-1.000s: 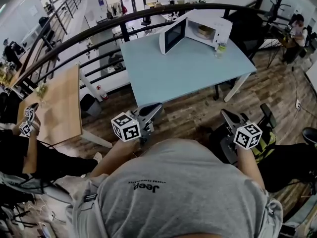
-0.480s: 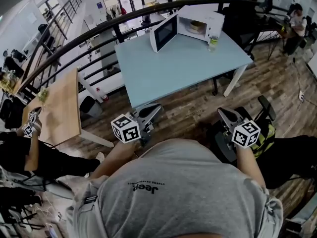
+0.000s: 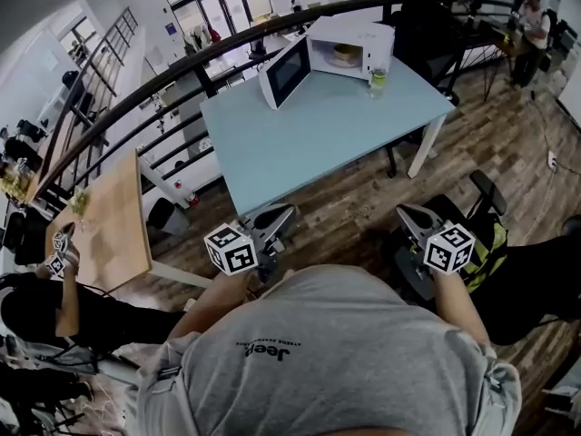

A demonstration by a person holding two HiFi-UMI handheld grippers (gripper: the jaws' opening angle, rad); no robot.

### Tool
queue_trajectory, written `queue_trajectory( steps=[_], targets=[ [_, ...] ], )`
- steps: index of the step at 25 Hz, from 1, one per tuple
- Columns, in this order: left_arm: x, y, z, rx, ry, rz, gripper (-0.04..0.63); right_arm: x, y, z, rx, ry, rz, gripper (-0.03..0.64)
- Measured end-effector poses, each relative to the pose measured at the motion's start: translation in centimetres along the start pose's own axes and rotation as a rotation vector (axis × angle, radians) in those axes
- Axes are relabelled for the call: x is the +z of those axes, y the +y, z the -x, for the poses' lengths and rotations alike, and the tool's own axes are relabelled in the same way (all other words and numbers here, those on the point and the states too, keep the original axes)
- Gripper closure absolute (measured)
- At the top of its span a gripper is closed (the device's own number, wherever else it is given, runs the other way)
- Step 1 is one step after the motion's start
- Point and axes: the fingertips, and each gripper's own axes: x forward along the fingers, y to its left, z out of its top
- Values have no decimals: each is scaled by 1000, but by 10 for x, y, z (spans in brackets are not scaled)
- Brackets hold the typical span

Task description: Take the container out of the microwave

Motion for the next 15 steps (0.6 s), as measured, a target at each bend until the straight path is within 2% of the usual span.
queue_trajectory(
  steps=[6, 15],
  targets=[
    [13, 54, -12, -54, -4, 10, 586, 11, -10, -47, -39, 21, 25, 600],
    [94, 169, -6, -142, -41, -40, 586, 78, -5, -160, -115, 0, 97, 600]
  ],
)
